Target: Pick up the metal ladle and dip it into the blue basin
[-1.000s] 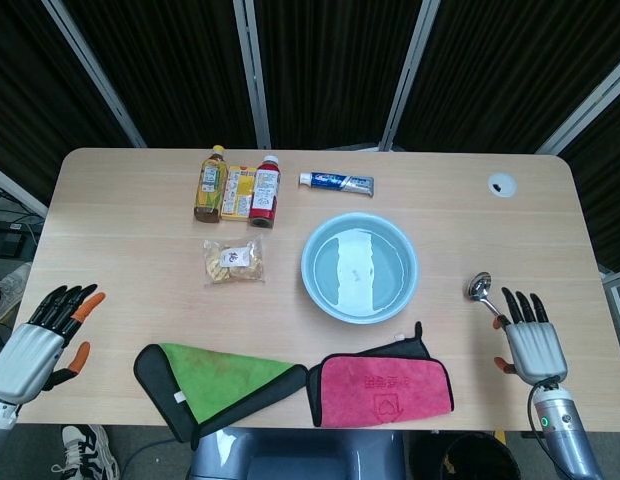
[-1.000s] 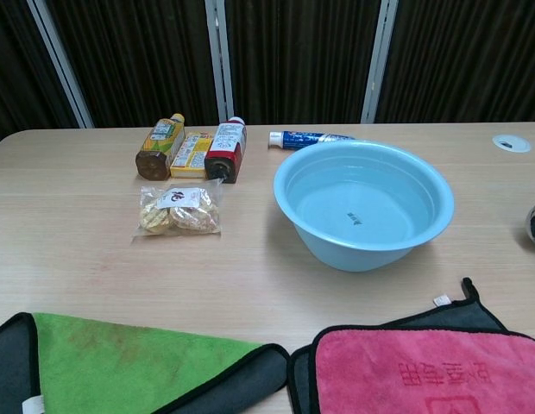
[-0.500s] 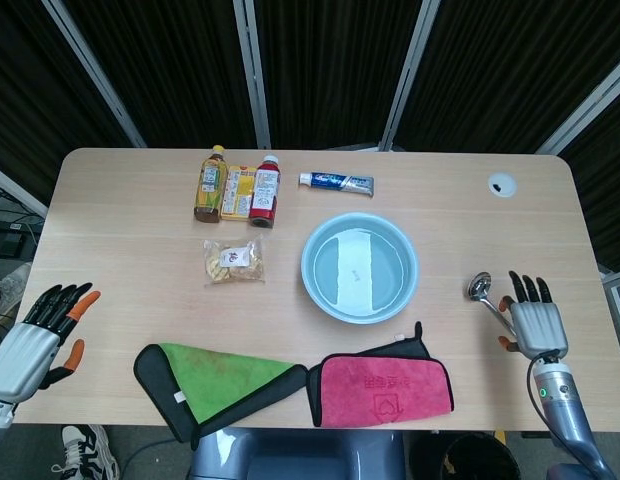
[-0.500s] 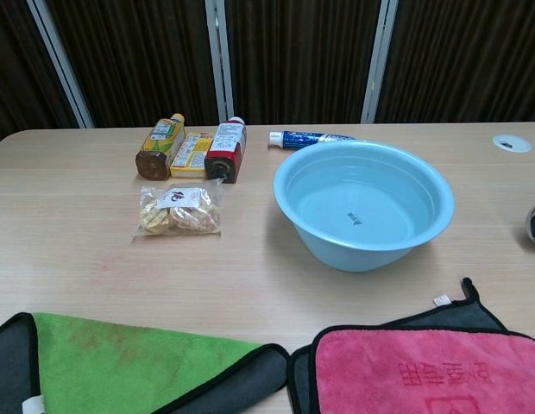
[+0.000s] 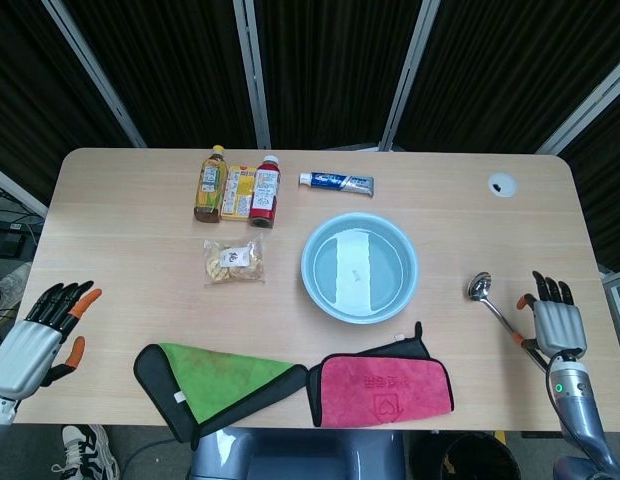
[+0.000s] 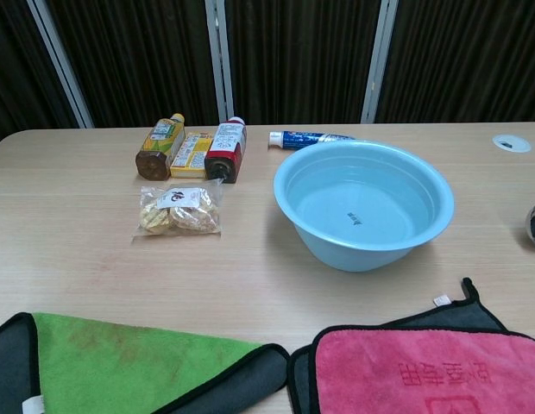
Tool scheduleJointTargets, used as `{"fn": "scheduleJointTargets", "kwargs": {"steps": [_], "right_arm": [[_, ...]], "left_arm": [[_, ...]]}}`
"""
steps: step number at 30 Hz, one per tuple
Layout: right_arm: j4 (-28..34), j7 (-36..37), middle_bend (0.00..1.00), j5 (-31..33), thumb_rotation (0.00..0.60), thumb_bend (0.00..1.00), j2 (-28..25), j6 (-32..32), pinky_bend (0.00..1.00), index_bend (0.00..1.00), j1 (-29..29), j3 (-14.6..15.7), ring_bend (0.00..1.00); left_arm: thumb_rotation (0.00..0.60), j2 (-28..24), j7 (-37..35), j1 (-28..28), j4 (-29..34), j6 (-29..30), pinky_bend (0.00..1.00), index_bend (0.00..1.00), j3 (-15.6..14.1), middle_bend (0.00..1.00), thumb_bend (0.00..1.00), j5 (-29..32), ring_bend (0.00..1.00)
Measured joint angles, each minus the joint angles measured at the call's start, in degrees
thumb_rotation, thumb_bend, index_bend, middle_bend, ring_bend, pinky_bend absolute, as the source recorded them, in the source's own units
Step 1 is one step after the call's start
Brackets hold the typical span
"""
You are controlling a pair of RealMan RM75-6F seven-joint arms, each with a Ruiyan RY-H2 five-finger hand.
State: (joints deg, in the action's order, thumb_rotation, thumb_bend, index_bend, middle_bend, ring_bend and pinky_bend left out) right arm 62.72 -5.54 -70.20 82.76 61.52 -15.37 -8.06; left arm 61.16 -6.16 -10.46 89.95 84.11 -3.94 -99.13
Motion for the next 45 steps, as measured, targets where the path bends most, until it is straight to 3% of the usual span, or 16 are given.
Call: {"fn": "scheduleJointTargets", "kwargs": {"steps": [27, 45], "right_arm": [[-17.30, 10.04, 0.00, -2.85, 0.600, 0.14, 8.06, -2.74, 0.00, 0.41, 0.30, 2.34, 0.00], [-21.07, 11.99, 0.00, -3.12, 0.600, 0.15, 10.74, -4.81, 0.00, 0.41, -0.05, 1.83, 0.00]], "left_arm": [[0.600, 0.25, 0.75, -0.18, 0.17, -0.22, 0.00, 0.00, 0.01, 0.00, 0.64, 0.21, 0.00], [0.600, 0.13, 0.37, -0.17, 0.05, -0.08, 0.00, 0.00, -0.01, 0.00, 0.64, 0.26, 0.00]]}}
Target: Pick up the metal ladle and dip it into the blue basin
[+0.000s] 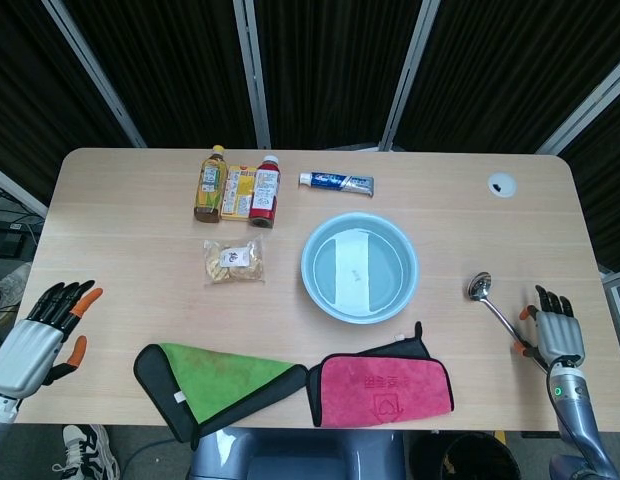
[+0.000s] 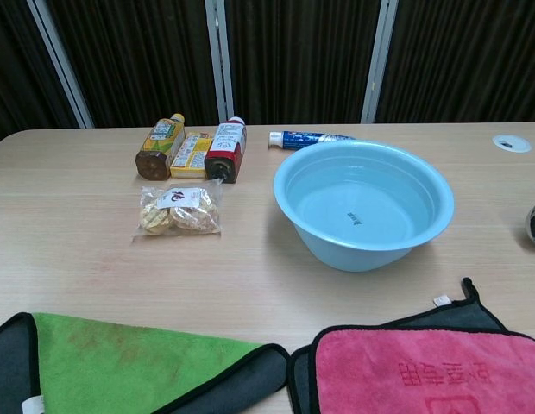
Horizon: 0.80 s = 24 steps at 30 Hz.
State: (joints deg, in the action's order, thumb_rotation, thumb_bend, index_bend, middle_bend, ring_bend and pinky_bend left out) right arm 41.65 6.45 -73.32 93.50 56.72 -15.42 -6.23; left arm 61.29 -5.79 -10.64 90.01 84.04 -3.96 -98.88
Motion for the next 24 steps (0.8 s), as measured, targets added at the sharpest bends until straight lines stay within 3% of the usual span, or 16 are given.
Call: {"fn": "scheduleJointTargets", "kwargs": {"steps": [24], "right_arm": [[-2.21, -0.84, 0.00, 0.42, 0.600, 0.15, 1.59, -2.73, 0.00, 0.41, -0.71, -0.51, 0.00]], "left_arm": [[0.600, -0.28, -0.65, 0.05, -0.03, 0.19, 0.00, 0.00, 0.15, 0.00, 0.64, 0.34, 0.00]]}}
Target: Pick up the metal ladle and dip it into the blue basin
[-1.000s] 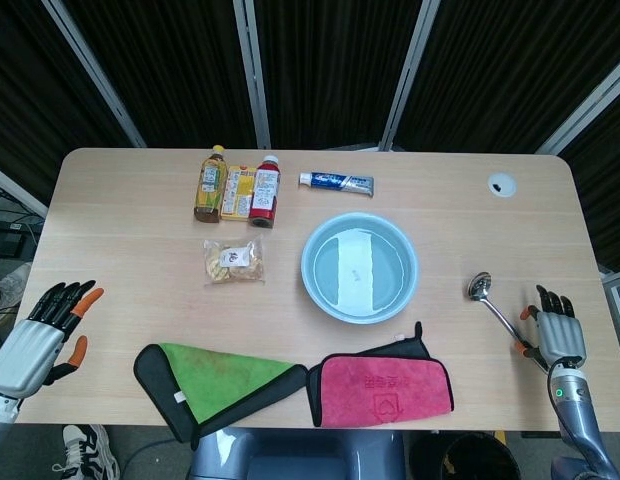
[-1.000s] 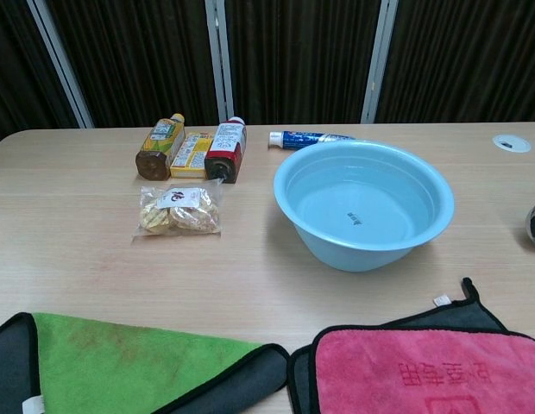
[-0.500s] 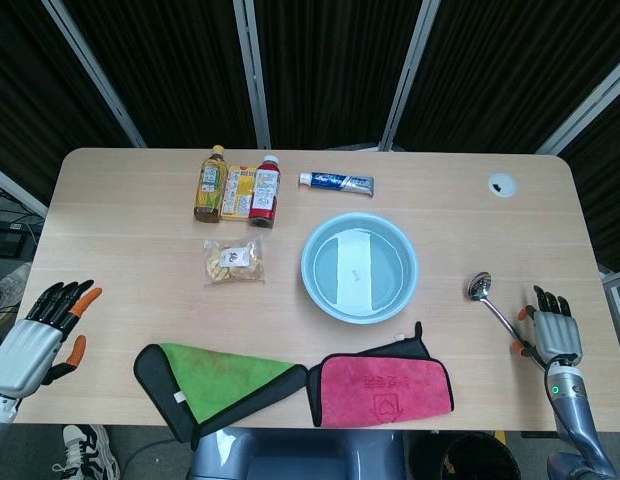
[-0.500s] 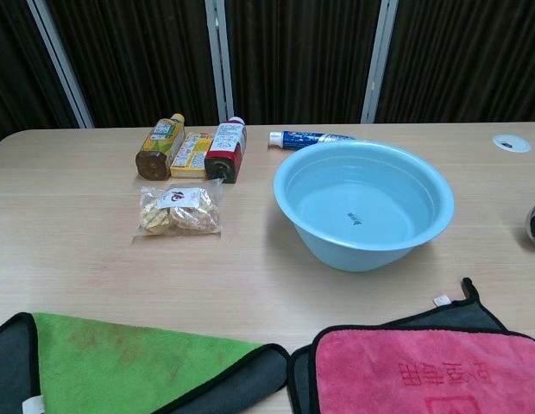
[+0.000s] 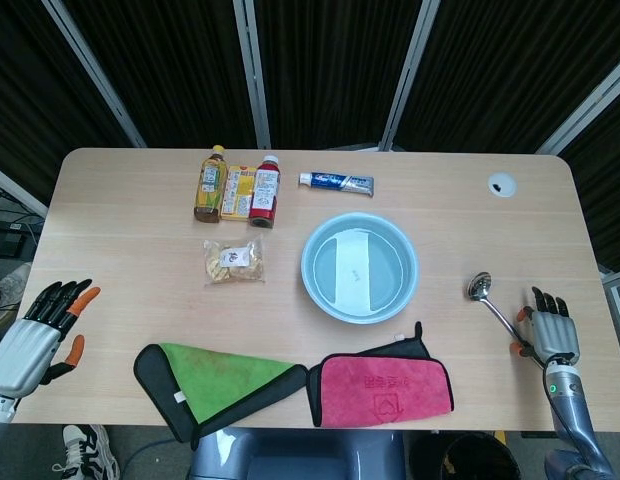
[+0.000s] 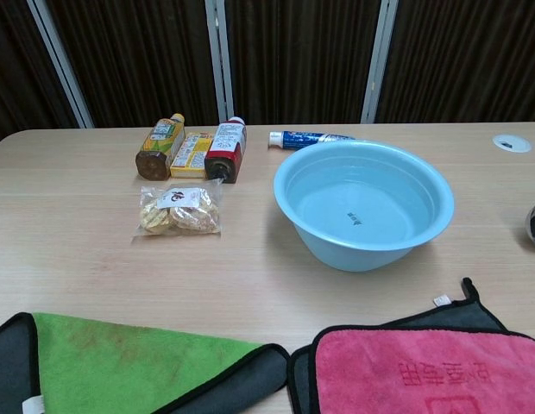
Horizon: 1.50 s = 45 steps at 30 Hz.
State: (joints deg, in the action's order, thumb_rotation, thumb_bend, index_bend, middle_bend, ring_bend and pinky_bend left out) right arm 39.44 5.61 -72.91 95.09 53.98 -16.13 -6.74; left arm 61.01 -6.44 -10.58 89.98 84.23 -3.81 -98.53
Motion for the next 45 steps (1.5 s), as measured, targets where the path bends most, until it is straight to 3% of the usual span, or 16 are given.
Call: {"fn": "scheduleJointTargets", "kwargs": {"steps": [19, 35, 45], "right_arm": [[-4.18, 0.49, 0.00, -0.27, 0.600, 0.16, 0.40, -3.47, 0.00, 0.42, -2.06, -0.44, 0.00], [-0.10, -3.79, 0.00, 0.15, 0.600, 0.17, -0.62, -2.15, 0.00, 0.43, -1.45, -0.47, 0.00], [-0.60, -6.43, 0.00, 1.16, 0.600, 0.20, 0.12, -3.63, 0.00, 0.43, -1.91, -0.64, 0.00]], "left_arm": [[0.600, 0.27, 1.00, 0.08, 0.19, -0.38, 0.00, 0.00, 0.38, 0.00, 0.64, 0.95, 0.00], [0.600, -0.36, -0.75, 0.58, -0.06, 1.18, 0.00, 0.00, 0.04, 0.00, 0.64, -0.18, 0.00], [0.600, -0.48, -1.18, 0.56, -0.32, 1.08, 0.00, 0.00, 0.14, 0.00, 0.63, -0.03, 0.00]]}}
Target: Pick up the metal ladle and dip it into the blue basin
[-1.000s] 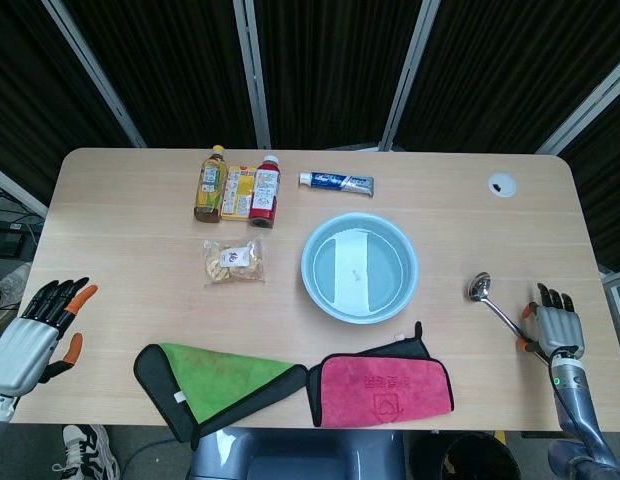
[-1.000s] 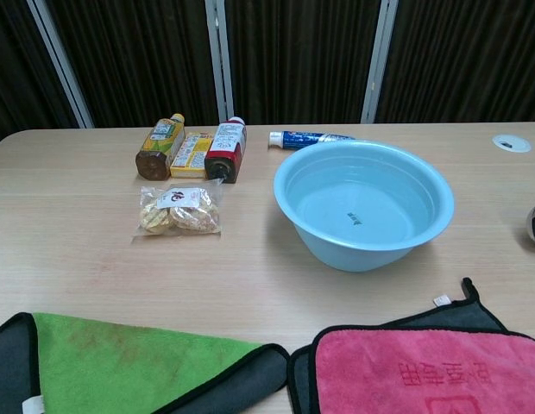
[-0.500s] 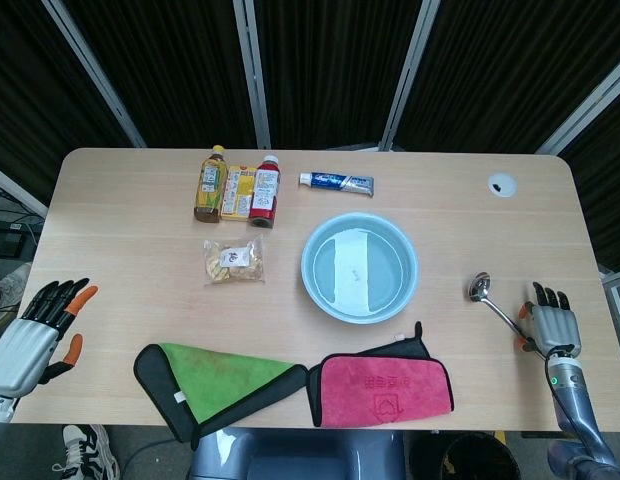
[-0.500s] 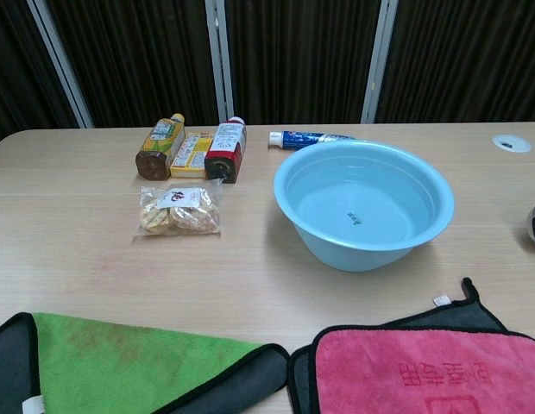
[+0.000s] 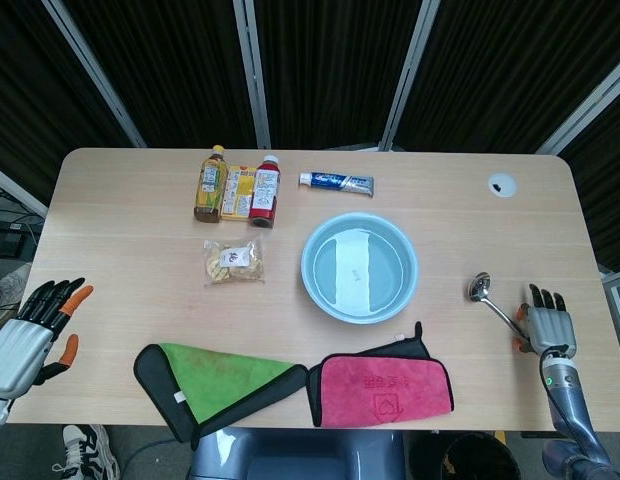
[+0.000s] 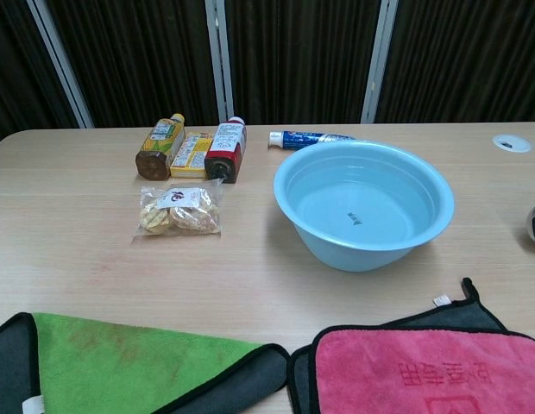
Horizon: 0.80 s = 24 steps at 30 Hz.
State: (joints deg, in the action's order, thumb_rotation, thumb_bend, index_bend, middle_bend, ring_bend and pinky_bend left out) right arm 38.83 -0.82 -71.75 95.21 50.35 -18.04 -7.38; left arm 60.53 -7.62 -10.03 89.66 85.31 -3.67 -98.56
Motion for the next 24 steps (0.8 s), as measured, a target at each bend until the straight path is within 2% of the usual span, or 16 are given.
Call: {"fn": "scheduleJointTargets", "kwargs": {"steps": [6, 24], "right_arm": [[-0.76, -1.08, 0.00, 0.30, 0.600, 0.23, 0.47, -0.32, 0.00, 0.45, -0.10, 0.03, 0.00], [-1.18, -4.34, 0.00, 1.22, 0.600, 0.40, 0.62, -1.02, 0.00, 0.55, 0.10, 0.00, 0.00]], "left_arm": [[0.600, 0.05, 0.12, -0.03, 0.02, -0.10, 0.00, 0.00, 0.03, 0.00, 0.64, 0.02, 0.00], [0.600, 0.01, -0.36, -0.04, -0.17, 0.05, 0.00, 0.00, 0.03, 0.00, 0.63, -0.16, 0.00]]}}
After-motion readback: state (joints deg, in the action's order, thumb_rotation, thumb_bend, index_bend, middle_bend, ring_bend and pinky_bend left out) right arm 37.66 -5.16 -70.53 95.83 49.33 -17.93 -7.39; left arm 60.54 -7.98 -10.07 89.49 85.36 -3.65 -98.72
